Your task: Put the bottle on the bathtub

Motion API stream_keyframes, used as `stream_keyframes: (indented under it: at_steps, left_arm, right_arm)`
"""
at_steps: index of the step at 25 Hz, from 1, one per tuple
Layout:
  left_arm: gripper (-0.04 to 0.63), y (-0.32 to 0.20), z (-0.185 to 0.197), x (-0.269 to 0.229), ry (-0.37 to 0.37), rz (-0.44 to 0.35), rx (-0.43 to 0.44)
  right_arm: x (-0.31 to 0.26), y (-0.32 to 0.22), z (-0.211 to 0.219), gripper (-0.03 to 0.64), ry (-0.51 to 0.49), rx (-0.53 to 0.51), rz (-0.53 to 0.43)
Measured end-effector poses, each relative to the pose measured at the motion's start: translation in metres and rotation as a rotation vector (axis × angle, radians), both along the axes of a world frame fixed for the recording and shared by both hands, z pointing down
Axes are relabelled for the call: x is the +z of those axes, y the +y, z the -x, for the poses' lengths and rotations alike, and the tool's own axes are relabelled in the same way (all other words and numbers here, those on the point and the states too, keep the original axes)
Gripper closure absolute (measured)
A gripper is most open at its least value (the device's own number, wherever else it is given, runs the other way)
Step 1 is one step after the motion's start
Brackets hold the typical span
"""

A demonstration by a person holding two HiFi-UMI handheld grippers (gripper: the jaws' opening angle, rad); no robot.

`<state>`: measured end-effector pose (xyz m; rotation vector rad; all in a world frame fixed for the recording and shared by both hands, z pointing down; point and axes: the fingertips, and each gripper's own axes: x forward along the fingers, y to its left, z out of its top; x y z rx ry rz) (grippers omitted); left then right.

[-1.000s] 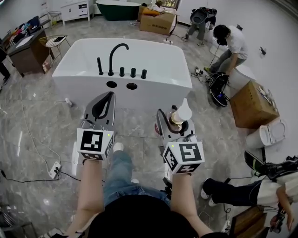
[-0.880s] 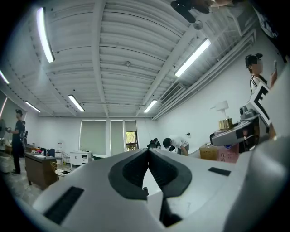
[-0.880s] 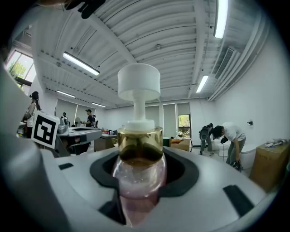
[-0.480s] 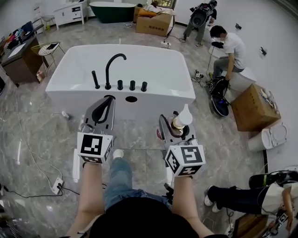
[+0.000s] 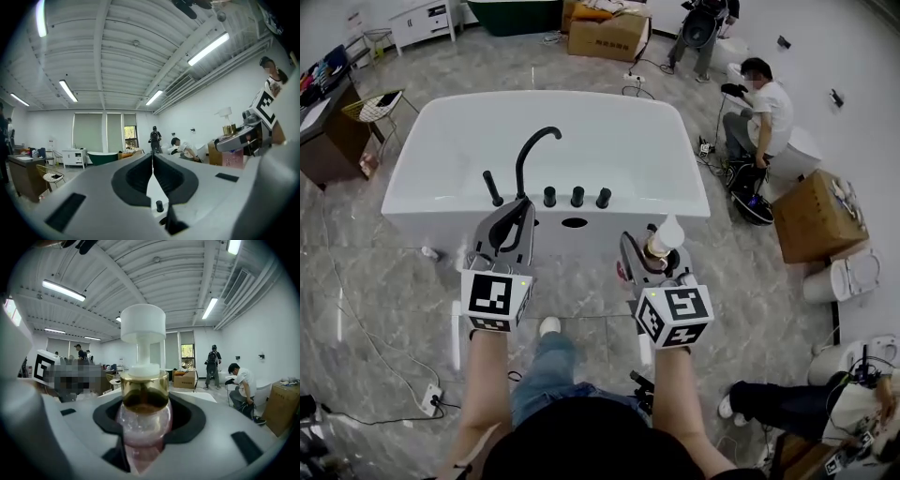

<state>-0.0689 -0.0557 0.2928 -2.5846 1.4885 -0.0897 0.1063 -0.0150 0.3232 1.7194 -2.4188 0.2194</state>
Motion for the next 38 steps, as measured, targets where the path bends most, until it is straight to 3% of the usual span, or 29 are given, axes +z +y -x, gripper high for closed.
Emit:
stream_keyframes:
  at_steps: [12, 25, 38]
  left_arm:
    - [0.588, -0.125, 0.012, 0.036, -0.016, 0.060, 0.059]
    - [0.588, -0.182, 0.005, 0.104, -0.018, 0.178, -0.015]
    - [0.588, -0.234, 0.005, 0.158, -0.030, 0.203, -0.013]
  right_arm:
    - [0.063, -0.134, 0.006, 0.410, 0.021, 0.035, 0.119]
    - [0.146, -0.224, -0.001, 0.410, 0.019, -0.012, 0.194]
    - [0.237, -0.293, 0.010, 0.409, 0.019, -0.018, 0.230]
